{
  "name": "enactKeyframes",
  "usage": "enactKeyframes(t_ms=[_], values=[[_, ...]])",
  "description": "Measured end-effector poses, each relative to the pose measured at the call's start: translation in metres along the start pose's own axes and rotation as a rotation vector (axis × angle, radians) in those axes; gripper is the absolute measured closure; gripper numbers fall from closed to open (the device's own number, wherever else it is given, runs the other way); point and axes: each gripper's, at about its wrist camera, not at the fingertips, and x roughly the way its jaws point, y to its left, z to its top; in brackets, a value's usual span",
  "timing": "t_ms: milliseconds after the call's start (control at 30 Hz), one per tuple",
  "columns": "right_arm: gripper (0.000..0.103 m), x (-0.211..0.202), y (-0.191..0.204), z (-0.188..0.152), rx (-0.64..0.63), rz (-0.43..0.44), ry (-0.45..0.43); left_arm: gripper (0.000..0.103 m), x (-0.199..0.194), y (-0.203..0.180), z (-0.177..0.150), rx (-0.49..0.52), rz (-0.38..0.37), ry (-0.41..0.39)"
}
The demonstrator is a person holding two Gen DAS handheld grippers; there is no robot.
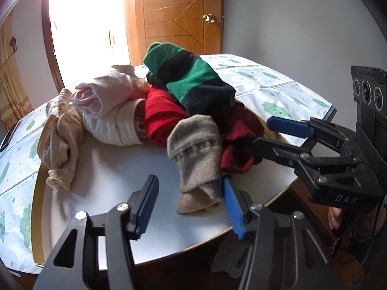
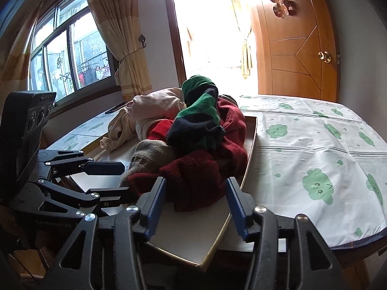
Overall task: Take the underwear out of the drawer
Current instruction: 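Lower both open tools back down into the drawer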
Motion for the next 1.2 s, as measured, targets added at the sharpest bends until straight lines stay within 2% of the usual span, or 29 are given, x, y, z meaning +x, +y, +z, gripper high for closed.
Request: enactKeyframes(t_ms=[100, 167, 300, 433, 567, 800, 900, 1200], values=[[0.039, -0.006, 0.001, 0.000, 0.003, 0.000, -0.017, 0.045, -0.016, 0.007, -0.008, -0.010, 0.009, -0.034], [0.039, -0.010, 0.001, -0.001, 0.009, -0.002, -0.019, 0.039, -0.027, 0.011, -0.013, -0.026, 0.012, -0.061], [0.039, -0.023, 0.009, -0.005, 0.006, 0.003, -0.041, 0.037, -0.048, 0.021, -0.029, -0.061, 0.027, -0.109], [0.039, -0.040, 0.032, -0.012, -0.054, 0.023, -0.067, 0.032, -0.068, 0.033, -0.050, -0.102, 0.051, -0.155], [0.039, -0.049, 0.063, -0.024, -0.143, 0.085, -0.065, 0.032, -0.081, 0.052, -0.074, -0.154, 0.111, -0.179], [0.039, -0.032, 0.126, -0.052, -0.376, 0.197, 0.036, 0.028, -0.088, 0.089, -0.108, -0.255, 0.211, -0.182], [0.039, -0.019, 0.148, -0.063, -0.462, 0.229, 0.087, 0.028, -0.086, 0.102, -0.119, -0.298, 0.217, -0.171], [0.039, 0.036, 0.182, -0.075, -0.640, 0.203, 0.226, 0.028, -0.083, 0.122, -0.134, -0.368, 0.245, -0.162]])
